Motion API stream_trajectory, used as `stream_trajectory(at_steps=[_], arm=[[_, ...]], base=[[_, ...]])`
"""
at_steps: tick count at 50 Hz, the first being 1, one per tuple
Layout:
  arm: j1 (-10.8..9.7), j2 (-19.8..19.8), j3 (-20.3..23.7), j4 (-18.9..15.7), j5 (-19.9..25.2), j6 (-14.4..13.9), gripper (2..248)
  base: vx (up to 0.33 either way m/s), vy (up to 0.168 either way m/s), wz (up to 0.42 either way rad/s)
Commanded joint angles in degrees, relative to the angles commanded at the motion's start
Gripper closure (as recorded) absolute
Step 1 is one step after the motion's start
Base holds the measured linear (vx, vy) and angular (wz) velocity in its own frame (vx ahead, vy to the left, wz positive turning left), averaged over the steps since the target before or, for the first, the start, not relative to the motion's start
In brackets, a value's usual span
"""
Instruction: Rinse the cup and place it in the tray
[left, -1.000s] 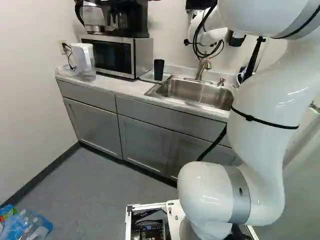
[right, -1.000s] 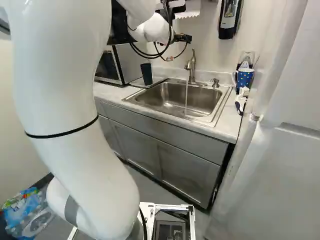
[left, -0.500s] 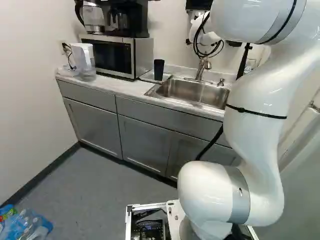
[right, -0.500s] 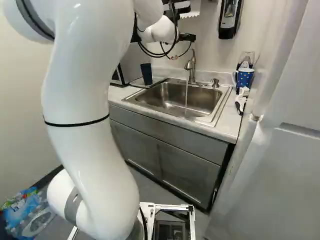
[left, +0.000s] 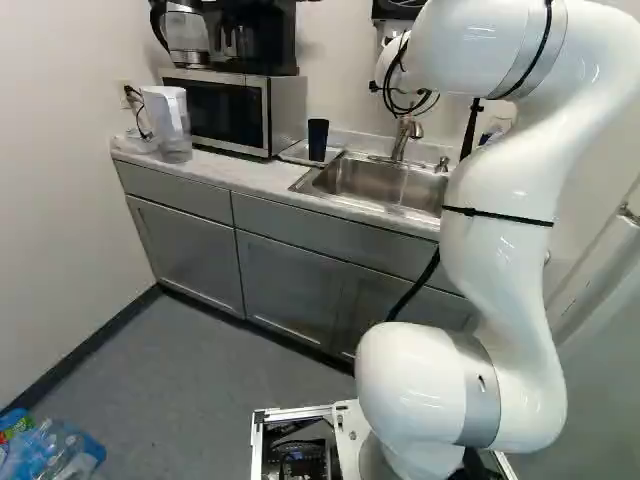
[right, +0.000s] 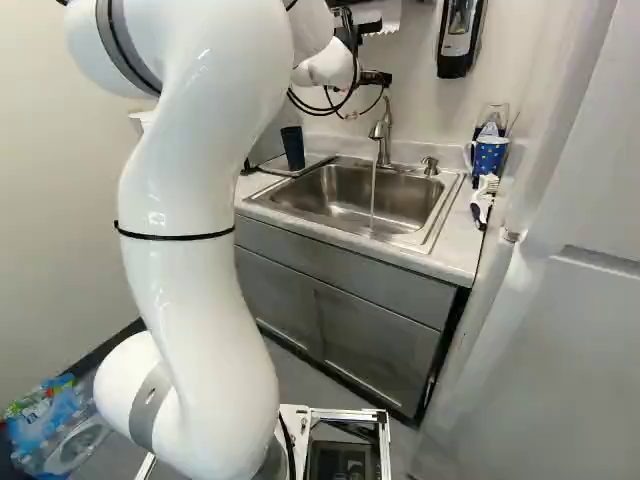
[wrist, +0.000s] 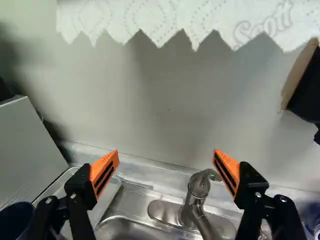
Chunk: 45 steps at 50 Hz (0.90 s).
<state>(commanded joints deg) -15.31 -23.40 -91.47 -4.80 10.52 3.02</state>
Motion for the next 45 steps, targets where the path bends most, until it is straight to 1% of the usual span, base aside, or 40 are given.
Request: stream_trajectory(at_steps=[25, 36, 45], arm=[[-0.14, -0.63, -0.75, 0.0, -3.51, 0.0, 3], [-0.02, -1.62, -1.96, 0.0, -3.62, 0.0, 3], [-0.01, -1.69, -2.04, 0.0, -3.62, 0.0, 3]], base=[[0.0, 0.0, 0.0], [0.0, 0.0, 0.0], [0.0, 0.0, 0.0]])
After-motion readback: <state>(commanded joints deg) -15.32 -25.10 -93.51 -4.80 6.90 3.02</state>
